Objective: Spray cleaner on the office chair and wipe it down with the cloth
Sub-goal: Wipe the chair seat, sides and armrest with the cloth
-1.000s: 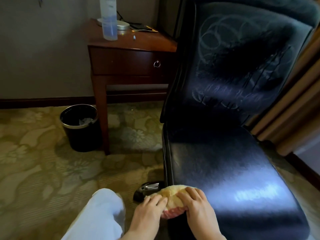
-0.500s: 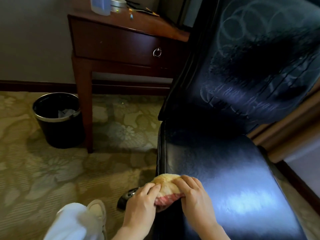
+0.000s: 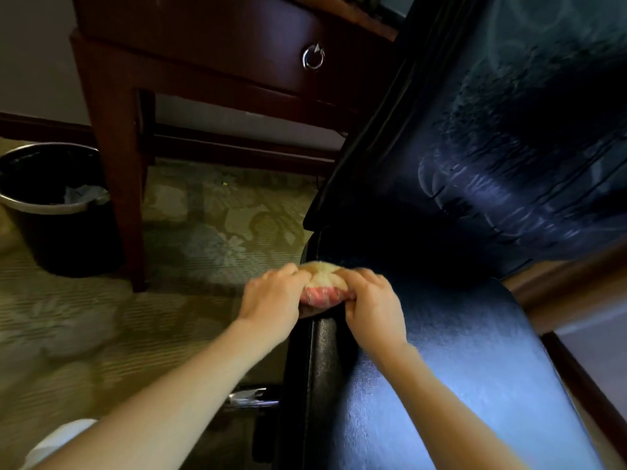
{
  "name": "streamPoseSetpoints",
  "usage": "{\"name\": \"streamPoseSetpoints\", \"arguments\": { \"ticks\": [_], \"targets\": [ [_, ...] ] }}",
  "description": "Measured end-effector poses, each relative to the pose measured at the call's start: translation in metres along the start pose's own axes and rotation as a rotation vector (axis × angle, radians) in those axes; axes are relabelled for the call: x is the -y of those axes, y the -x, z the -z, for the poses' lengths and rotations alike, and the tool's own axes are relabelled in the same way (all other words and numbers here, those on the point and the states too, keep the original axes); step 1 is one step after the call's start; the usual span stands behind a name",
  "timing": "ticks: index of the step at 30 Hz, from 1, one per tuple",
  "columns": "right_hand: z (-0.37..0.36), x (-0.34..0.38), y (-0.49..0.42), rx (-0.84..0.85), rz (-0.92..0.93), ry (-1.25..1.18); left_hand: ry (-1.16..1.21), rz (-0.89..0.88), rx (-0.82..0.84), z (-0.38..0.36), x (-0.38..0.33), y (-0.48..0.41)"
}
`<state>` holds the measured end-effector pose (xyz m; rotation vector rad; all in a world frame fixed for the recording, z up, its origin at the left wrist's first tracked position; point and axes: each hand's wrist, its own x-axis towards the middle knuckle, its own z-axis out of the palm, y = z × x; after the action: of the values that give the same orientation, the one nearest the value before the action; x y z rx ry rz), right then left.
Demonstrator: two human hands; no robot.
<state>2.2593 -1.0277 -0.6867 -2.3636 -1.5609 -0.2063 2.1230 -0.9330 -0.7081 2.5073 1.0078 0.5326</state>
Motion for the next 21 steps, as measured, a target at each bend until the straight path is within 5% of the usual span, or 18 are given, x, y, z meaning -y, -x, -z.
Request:
{"name": "streamPoseSetpoints", "arguments": {
  "ticks": [11, 21],
  "targets": [
    [-0.029, -0.029, -0.097, -0.081, -0.126, -0.014, -0.158, -0.028, -0.058, -0.020, 0.004, -0.113],
    [-0.023, -0.015, -0.056, -0.057, -0.057, 0.029, -0.240, -0.105, -0.012, -0.022, 0.007, -0.071]
  ]
}}
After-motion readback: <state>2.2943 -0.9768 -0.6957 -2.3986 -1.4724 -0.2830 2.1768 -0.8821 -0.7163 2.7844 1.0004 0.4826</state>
